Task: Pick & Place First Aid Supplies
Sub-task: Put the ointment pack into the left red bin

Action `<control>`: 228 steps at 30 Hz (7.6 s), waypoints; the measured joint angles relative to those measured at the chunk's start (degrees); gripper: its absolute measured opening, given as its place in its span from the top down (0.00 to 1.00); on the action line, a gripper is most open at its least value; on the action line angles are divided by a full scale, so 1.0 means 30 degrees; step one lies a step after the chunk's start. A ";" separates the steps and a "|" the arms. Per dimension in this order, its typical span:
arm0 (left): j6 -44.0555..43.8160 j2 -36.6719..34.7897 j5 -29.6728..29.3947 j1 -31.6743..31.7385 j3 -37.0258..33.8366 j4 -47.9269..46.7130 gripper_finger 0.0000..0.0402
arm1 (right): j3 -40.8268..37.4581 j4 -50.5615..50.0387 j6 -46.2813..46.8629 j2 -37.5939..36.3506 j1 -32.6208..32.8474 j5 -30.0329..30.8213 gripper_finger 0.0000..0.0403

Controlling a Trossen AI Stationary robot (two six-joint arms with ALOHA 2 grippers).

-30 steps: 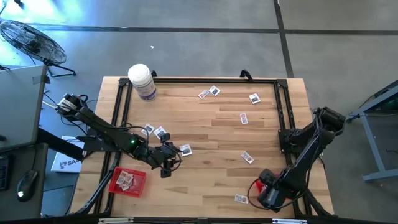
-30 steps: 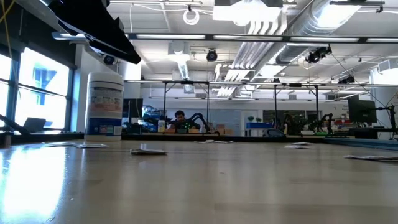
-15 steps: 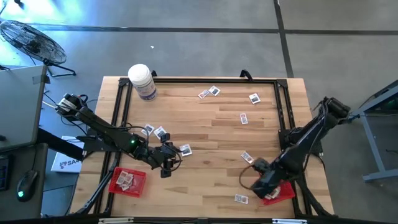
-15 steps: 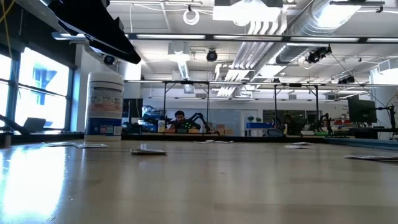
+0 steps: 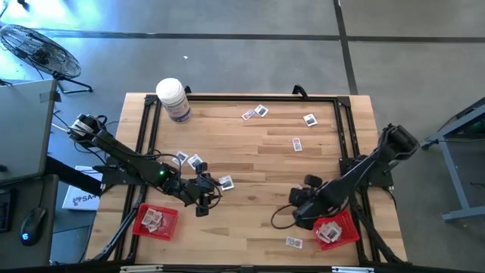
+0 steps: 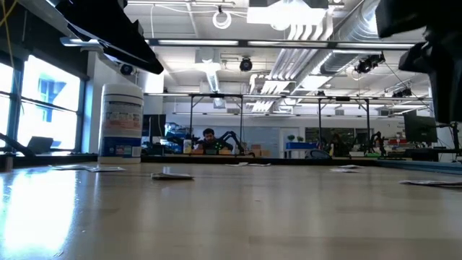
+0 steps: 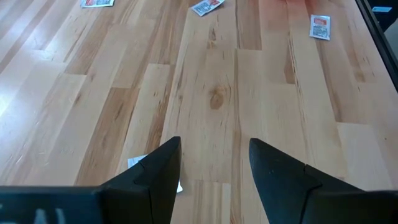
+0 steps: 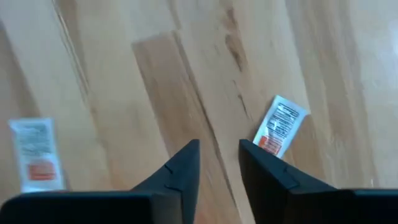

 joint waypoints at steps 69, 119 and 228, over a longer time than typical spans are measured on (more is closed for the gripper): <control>0.0000 0.0000 0.0058 -0.0004 0.0000 0.0000 0.54 | -0.2195 0.0043 0.0451 0.2273 -0.1626 0.0808 1.00; 0.4361 0.5699 0.2633 0.0002 0.0036 1.1914 0.54 | -0.2763 1.4370 -0.7257 0.1524 -0.1435 -0.0255 1.00; -2.2814 0.2720 0.8927 -1.0253 0.3178 -1.5504 0.70 | -0.2699 1.8759 -0.5999 0.0305 0.0637 0.0671 0.77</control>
